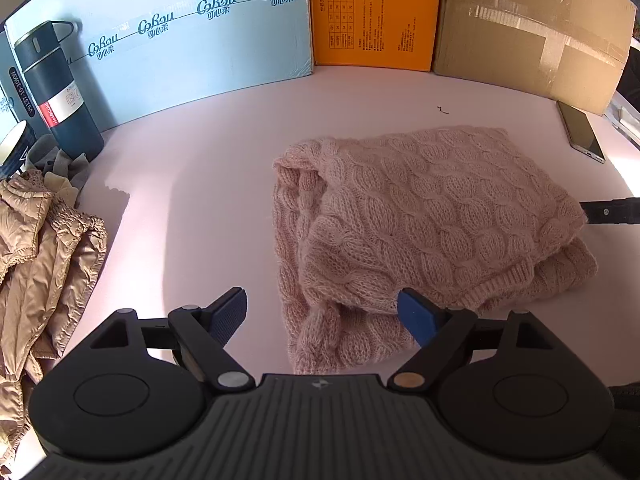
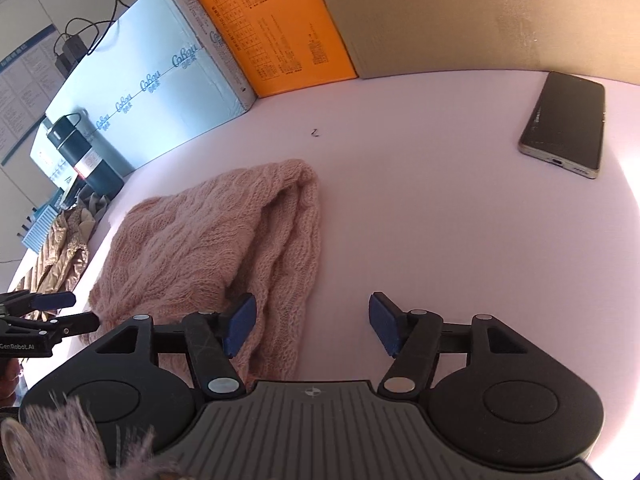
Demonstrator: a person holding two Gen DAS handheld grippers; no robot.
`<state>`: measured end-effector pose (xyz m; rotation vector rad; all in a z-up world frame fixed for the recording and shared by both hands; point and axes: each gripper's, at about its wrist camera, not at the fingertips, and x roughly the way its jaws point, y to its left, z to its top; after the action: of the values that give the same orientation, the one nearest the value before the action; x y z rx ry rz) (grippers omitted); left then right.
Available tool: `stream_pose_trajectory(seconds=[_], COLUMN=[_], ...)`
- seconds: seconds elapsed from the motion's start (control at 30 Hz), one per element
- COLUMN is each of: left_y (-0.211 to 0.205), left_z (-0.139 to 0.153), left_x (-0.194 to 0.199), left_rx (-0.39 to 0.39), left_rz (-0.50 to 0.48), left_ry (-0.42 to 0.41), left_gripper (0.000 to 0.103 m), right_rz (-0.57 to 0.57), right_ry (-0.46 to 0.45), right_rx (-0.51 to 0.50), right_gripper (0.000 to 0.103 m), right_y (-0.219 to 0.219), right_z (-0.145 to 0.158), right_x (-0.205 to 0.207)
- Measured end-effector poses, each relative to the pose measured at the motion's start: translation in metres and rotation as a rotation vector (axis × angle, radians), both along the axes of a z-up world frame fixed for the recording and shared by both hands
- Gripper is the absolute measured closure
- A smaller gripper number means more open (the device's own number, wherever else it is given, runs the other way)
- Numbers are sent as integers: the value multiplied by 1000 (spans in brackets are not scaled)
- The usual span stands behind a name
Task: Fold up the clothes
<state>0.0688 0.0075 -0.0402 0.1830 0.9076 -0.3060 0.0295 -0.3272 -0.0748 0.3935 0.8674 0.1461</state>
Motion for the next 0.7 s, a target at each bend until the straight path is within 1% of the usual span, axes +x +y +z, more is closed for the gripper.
stream_pose_trajectory(seconds=[0.03, 0.1, 0.2, 0.27, 0.3, 0.37, 0.43, 0.53, 0.6, 0.63, 0.7], left_y=[1, 2, 7, 14, 17, 23, 25, 15, 0, -8, -27], left_z=[1, 4, 9, 13, 15, 20, 22, 24, 26, 27, 24], left_x=[-1, -2, -4, -6, -6, -5, 0, 9, 15, 18, 26], left_rx=[3, 11, 18, 4, -9, -42, -80, -107, -111, -103, -52], left_rz=[2, 7, 23, 40, 53, 82, 102, 91, 59, 44, 23], left_ry=[-3, -7, -21, -39, -48, -56, -49, -40, -37, -31, -36], left_gripper=[22, 21, 21, 21, 20, 17, 16, 16, 13, 12, 12], right_rz=[-23, -23, -22, -21, -20, 4, 32, 60, 72, 85, 107], right_ry=[-7, -47, -107, -147, -166, -179, -175, -169, -174, -177, -175], right_rx=[-9, 6, 29, 44, 51, 46, 28, -3, -26, -39, -73], right_gripper=[41, 40, 32, 22, 20, 19, 19, 19, 19, 17, 15], right_y=[-3, -1, 2, 4, 5, 15, 26, 42, 50, 54, 61], right_z=[2, 8, 18, 24, 27, 29, 28, 25, 24, 23, 21], right_x=[-2, 0, 4, 6, 8, 15, 23, 33, 36, 38, 42])
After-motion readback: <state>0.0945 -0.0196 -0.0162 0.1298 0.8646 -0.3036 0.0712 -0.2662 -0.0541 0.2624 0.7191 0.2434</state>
